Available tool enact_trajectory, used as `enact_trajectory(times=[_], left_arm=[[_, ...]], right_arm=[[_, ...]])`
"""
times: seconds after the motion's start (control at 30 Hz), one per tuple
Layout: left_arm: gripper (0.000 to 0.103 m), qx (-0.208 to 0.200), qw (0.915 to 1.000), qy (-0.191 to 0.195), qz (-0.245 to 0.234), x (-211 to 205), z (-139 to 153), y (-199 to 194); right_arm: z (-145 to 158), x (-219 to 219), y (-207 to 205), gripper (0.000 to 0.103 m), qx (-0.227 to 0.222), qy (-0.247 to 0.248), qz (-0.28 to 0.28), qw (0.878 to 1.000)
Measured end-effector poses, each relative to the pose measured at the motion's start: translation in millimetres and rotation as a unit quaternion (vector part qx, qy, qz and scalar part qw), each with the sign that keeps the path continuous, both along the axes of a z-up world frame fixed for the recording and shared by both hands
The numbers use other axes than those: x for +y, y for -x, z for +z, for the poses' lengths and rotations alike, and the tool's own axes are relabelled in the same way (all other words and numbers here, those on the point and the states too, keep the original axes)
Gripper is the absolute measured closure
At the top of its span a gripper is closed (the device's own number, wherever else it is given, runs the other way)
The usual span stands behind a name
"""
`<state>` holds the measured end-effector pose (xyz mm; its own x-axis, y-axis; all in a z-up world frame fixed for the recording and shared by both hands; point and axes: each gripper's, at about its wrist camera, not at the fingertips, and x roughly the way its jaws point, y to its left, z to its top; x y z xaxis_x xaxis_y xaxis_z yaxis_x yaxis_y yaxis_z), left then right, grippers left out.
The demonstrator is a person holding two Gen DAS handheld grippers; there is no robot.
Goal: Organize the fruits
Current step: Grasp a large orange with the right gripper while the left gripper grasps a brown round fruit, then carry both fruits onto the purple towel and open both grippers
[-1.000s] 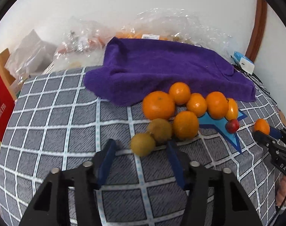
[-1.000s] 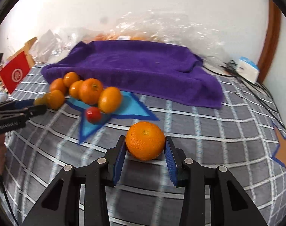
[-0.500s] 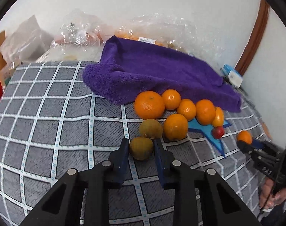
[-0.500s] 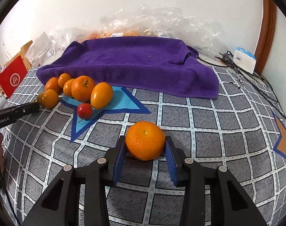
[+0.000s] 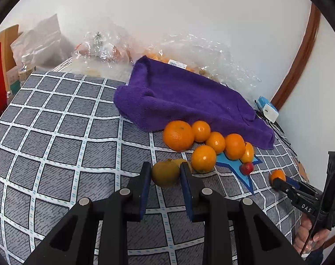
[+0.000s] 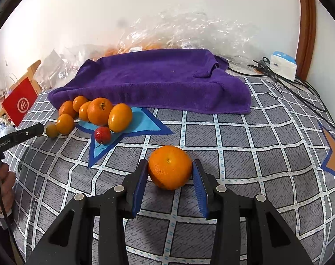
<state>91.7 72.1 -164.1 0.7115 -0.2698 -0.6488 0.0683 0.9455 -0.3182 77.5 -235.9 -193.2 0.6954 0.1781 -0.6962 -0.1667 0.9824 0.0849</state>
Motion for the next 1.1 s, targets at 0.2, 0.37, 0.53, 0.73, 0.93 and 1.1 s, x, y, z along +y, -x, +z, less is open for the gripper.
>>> enact_trajectory(times=[0.2,0.37,0.53,0.73,0.93,1.1], left_arm=[[0.078,-0.005,1.0,-0.006,-0.004,-3,2,2],[0.078,-0.015,0.9999,-0.005,0.006,-1,5,6],[0.078,-0.028,0.9996,-0.006,0.0,-2,8,9],[0.078,-0.008,1.0,0.0,0.004,1,15,1],[0.078,-0.036,0.9993,-0.014,-0.002,-4,65,-12],[0.078,-0.027,0.9993,-0.022,0.012,-6,101,-44]], right_arm=[[1,-8,2,0.063,-0.001,0.003,-0.013,1.0],[9,-15,2,0.063,-0.002,0.0,-0.027,1.0],[27,-18,-3,0.063,-0.011,0.006,-0.035,0.999],[55,-19,-18,0.063,-0.029,0.009,-0.035,0.999],[87,-21,-42,0.063,-0.056,0.005,-0.052,0.997],[107,-16,-69,0.063,-0.068,-0.006,-0.062,0.996]])
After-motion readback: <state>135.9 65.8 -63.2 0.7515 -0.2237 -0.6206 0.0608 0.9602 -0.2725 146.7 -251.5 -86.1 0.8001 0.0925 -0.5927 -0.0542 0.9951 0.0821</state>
